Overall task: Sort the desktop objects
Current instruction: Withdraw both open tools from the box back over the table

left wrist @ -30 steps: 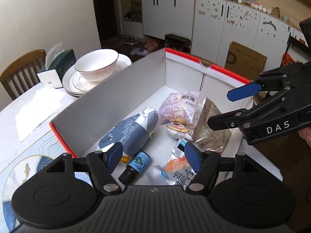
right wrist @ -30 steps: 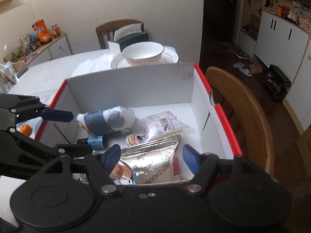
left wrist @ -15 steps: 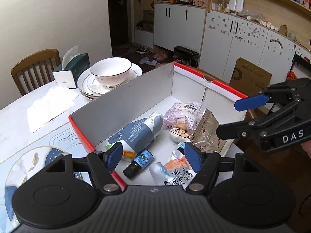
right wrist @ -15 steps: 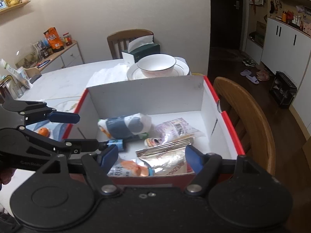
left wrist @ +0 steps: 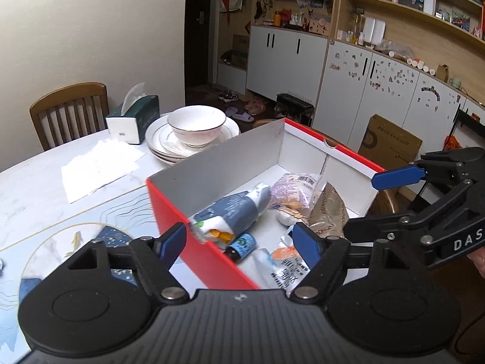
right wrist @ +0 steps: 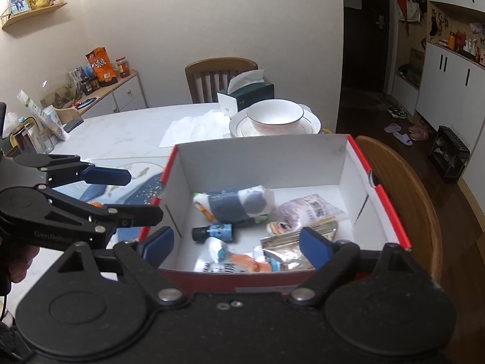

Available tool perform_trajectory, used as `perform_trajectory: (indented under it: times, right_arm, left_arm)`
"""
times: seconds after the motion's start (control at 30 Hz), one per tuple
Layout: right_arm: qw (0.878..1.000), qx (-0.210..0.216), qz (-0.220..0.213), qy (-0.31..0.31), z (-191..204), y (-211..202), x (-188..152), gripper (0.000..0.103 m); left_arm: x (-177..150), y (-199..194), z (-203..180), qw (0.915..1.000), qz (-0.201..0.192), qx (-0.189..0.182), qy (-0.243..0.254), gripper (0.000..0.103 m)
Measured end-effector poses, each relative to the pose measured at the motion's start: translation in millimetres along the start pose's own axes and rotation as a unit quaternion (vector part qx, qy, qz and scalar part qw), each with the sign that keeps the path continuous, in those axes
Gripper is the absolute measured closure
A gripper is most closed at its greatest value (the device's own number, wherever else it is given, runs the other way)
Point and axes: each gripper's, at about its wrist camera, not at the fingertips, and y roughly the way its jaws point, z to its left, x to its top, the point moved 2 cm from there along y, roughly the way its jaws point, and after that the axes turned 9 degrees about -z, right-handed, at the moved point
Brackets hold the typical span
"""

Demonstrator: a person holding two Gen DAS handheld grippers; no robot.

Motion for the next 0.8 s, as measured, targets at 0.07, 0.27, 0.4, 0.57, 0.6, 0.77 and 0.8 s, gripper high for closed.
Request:
perform_trajectory:
  times: [0.07,0.27,0.4,0.57,0.6,0.77,0.8]
  right_arm:
    - [1.0,-0.004,-0.001,0.002,8.9,0.3,-0.1,0.009]
    - [1.0,-0.021,0.004,0.0,44.4,7.3,1.1,0.006]
    - [1.0,-0.027,0.004,0.007,69.2,13.7,3.1,0.005]
    - [0.999,-0.038,-0.003,0.005,107.5,24.5,4.1,0.002]
    - [0.999,-0.04,-0.005,0.005,114.8,27.1,4.4,0.0]
    - [0.999,-0.042,-0.007,0.007,150.5,44.7,5.0,0.0]
    - [0.999,-0.043,-0.006,0.006,158.0,48.5,4.8,0.0]
  left_arm:
    - [-2.0,-5.5,9.5,1.0,-0.003,-0.001,-0.005,0.022]
    - [-6.5,-22.0,45.3,0.9998,-0.006,-0.009,-0.016,0.019]
    - [-9.3,-33.7,70.5,0.9998,-0.011,-0.01,-0.014,0.012]
    - [-17.5,-49.5,104.6,0.9998,-0.015,-0.007,-0.012,0.0]
    - [-19.3,-52.4,111.5,0.9998,-0.016,-0.005,-0.011,0.0]
    - [-27.7,-65.1,150.3,0.9998,-0.014,0.006,-0.016,0.0]
    - [-29.6,-67.8,158.1,0.9997,-0.013,0.008,-0.018,0.0]
